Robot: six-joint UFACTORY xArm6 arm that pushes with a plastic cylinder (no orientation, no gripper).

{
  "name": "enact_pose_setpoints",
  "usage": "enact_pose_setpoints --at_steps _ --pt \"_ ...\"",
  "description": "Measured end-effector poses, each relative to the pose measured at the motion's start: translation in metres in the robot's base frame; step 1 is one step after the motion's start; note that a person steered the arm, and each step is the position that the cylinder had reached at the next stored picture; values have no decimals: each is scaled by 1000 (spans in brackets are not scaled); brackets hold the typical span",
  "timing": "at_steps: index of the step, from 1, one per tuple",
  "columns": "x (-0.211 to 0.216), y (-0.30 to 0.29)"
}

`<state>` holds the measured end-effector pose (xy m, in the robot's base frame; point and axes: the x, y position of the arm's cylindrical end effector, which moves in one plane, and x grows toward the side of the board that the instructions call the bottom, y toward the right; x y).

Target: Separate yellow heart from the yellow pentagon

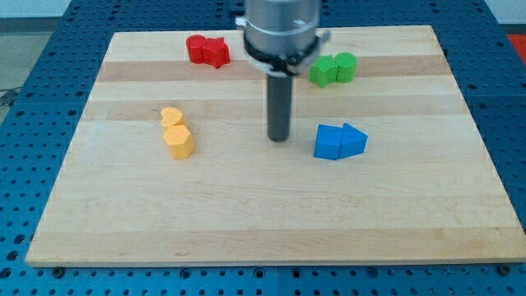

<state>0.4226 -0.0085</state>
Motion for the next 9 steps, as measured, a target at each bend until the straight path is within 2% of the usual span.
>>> enact_pose_setpoints --at_steps 1,3,7,9 --pt "-37 -32" --pt "-59 -116" --pt "7 -133" --pt "12 -169"
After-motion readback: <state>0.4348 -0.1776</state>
